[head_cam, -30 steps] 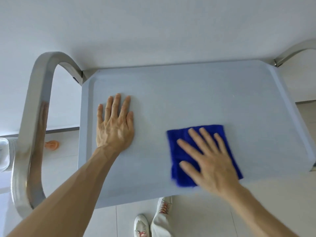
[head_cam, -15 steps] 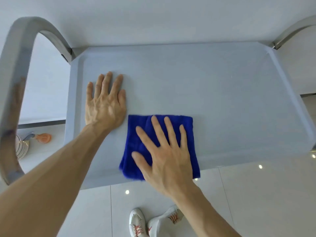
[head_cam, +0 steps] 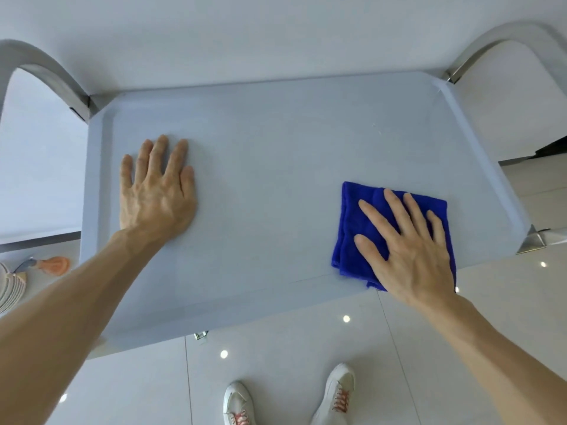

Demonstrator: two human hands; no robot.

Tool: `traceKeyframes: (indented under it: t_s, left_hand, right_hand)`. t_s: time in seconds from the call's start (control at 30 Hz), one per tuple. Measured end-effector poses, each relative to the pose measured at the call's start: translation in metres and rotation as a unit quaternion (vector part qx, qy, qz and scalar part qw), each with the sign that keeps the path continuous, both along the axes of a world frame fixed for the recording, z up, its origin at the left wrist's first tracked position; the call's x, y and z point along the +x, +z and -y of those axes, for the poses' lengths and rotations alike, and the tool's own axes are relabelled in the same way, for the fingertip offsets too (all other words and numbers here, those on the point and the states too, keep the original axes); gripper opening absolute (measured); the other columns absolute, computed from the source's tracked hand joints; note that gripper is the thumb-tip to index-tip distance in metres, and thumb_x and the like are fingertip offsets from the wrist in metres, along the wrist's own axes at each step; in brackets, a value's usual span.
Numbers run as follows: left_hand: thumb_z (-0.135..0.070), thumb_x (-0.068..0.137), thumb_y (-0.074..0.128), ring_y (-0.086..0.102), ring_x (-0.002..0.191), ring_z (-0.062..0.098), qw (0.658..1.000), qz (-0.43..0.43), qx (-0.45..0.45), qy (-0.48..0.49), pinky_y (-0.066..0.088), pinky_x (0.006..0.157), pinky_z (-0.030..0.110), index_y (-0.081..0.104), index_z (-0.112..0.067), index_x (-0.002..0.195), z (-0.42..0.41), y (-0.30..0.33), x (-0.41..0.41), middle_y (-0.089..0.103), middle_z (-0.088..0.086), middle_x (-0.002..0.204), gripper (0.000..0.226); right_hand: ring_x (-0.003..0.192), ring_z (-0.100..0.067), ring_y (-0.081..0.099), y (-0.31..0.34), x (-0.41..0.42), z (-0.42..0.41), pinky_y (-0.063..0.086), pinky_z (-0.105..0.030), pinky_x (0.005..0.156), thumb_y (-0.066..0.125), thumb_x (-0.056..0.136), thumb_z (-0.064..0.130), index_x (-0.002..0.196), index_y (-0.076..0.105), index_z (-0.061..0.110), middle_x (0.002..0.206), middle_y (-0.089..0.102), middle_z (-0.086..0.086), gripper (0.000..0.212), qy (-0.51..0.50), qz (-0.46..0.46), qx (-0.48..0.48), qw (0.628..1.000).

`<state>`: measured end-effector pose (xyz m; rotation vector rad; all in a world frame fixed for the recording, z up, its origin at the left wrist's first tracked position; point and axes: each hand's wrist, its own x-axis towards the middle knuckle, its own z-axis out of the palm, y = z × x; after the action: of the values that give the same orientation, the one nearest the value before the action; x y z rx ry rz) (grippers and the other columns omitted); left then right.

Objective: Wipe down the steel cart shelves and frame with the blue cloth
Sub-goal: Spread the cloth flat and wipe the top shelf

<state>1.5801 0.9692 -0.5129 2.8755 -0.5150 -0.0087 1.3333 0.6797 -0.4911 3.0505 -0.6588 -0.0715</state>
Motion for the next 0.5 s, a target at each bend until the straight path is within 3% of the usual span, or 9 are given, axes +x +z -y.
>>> traceKeyframes:
  t_s: [0.13,0.23,0.3,0.43,0.5]
  left_hand:
    - [-0.005,0.093,0.047,0.026,0.144,0.040,0.998,0.038,-0.027,-0.039,0.008,0.120,0.057,0.026,-0.015,0.153,0.022,0.023,-0.014,0.016,0.020,0.161,0.064]
    - [-0.007,0.086,0.059,0.033,0.140,0.043,0.990,0.014,-0.087,-0.112,0.021,0.117,0.057,0.041,-0.009,0.145,0.068,0.040,-0.052,0.025,0.023,0.157,0.062]
    - [-0.011,0.089,0.057,0.033,0.141,0.040,0.985,-0.016,-0.106,-0.138,0.022,0.117,0.056,0.043,-0.010,0.144,0.102,0.042,-0.085,0.025,0.019,0.158,0.057]
    - [-0.025,0.101,0.034,0.012,0.152,0.025,0.990,-0.038,-0.064,-0.116,0.005,0.122,0.052,0.021,-0.025,0.156,0.137,0.022,-0.108,0.011,0.007,0.165,0.056]
    - [-0.032,0.103,0.026,0.012,0.152,0.023,0.995,-0.017,-0.034,-0.097,0.005,0.122,0.051,0.021,-0.026,0.156,0.139,0.012,-0.104,0.017,0.008,0.164,0.053]
  right_hand:
    - [0.150,-0.027,0.024,-0.002,0.000,0.000,0.020,-0.053,0.119,0.025,0.096,0.063,0.152,0.030,0.043,0.163,0.027,0.001,0.060,-0.003,0.004,0.000,1.000]
    - [0.149,-0.027,0.025,-0.006,0.000,0.002,0.020,-0.053,0.119,0.027,0.096,0.064,0.151,0.032,0.043,0.163,0.028,0.002,0.059,0.003,0.018,-0.003,1.000]
    - [0.149,-0.027,0.026,-0.007,-0.003,0.003,0.020,-0.054,0.119,0.026,0.097,0.064,0.151,0.032,0.043,0.162,0.029,0.001,0.059,0.006,0.024,-0.003,1.000]
    - [0.149,-0.028,0.026,-0.009,-0.003,0.003,0.020,-0.055,0.118,0.028,0.098,0.064,0.151,0.034,0.042,0.162,0.029,0.001,0.058,0.010,0.043,-0.003,0.999]
    - [0.150,-0.028,0.025,-0.009,-0.001,0.003,0.019,-0.056,0.119,0.031,0.097,0.062,0.151,0.035,0.042,0.163,0.029,0.001,0.057,0.011,0.050,0.005,0.999]
